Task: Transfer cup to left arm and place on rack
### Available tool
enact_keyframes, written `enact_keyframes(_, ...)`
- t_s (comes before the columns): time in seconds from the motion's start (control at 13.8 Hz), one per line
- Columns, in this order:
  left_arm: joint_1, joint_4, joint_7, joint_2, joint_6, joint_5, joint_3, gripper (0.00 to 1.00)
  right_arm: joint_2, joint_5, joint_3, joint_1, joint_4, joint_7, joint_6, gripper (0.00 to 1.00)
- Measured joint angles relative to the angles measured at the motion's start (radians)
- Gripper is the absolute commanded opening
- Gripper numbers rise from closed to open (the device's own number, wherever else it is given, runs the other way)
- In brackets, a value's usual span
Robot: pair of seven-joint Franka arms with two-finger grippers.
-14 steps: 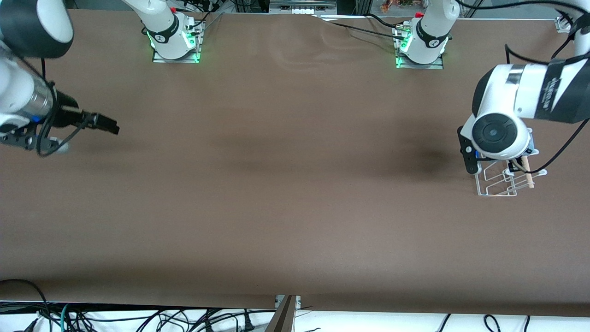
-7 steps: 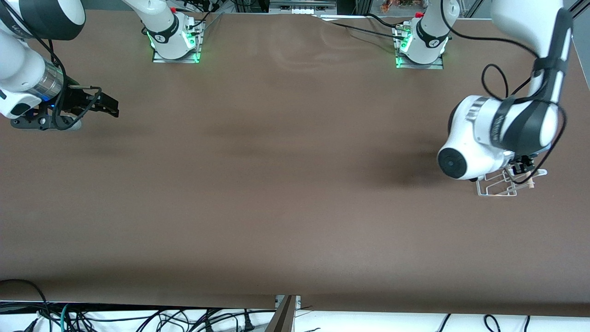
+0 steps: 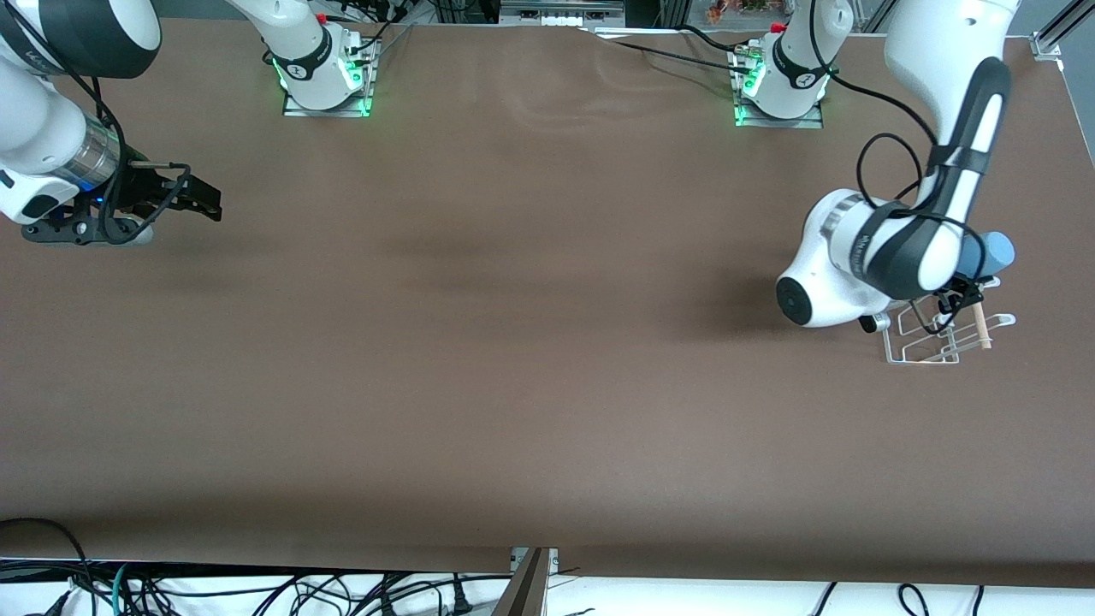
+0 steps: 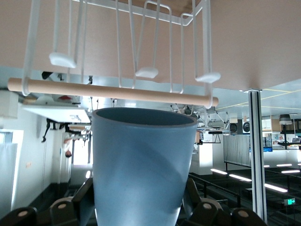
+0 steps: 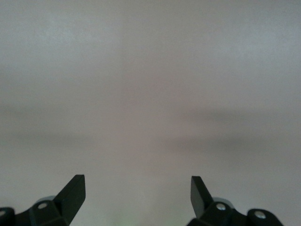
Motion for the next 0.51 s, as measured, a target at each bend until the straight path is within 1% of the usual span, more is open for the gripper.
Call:
enact_keyframes(0.15,-0.023,-0.070,-0.132,0.000,0.000,0.023,-0.002,0.04,0.017,-0.002,0.000,0.001,0.014,0.000,-0.001,0.99)
enact_keyframes(0.22,-0.030,-0.094,-0.163,0.000,0.000,0.050,-0.004,0.05,0.028,-0.004,0.001,0.002,0.021,0.000,-0.001,0.99)
enact_keyframes(0.51,-0.024,-0.121,-0.183,0.000,0.004,0.120,-0.003,0.05,0.071,-0.007,0.005,0.024,0.067,-0.005,-0.020,0.99)
